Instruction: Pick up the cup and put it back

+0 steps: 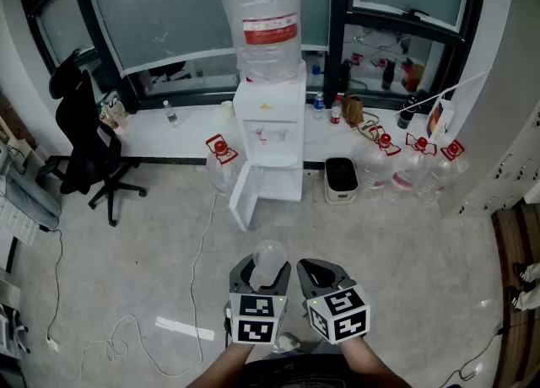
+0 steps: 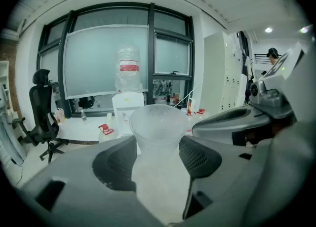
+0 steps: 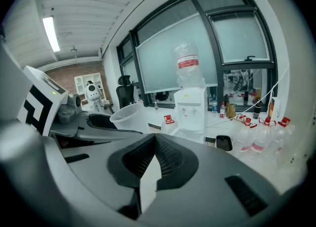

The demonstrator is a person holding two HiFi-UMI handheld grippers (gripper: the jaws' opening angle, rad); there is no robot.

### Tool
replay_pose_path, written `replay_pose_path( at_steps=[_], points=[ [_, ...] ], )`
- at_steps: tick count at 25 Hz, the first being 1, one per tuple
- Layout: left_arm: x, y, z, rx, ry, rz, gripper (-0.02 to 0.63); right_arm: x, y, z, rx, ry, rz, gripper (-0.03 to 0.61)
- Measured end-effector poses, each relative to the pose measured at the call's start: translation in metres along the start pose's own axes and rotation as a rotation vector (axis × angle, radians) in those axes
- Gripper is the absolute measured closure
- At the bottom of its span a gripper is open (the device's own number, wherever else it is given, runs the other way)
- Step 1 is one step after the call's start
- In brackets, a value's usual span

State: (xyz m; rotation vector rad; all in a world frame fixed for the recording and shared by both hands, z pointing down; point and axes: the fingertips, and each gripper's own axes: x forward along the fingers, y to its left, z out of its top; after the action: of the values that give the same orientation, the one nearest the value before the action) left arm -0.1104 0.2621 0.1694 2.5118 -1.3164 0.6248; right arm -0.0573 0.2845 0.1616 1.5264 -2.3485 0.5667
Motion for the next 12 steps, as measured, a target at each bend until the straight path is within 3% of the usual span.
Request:
replay_pose_path(
  at_steps=[12],
  points=[
    [-0.006, 0.011, 0.004, 0.013, -0.006, -0.006, 0.342, 0.003, 0.013, 0.013, -0.006, -0.022, 0.001, 0.557]
  ],
)
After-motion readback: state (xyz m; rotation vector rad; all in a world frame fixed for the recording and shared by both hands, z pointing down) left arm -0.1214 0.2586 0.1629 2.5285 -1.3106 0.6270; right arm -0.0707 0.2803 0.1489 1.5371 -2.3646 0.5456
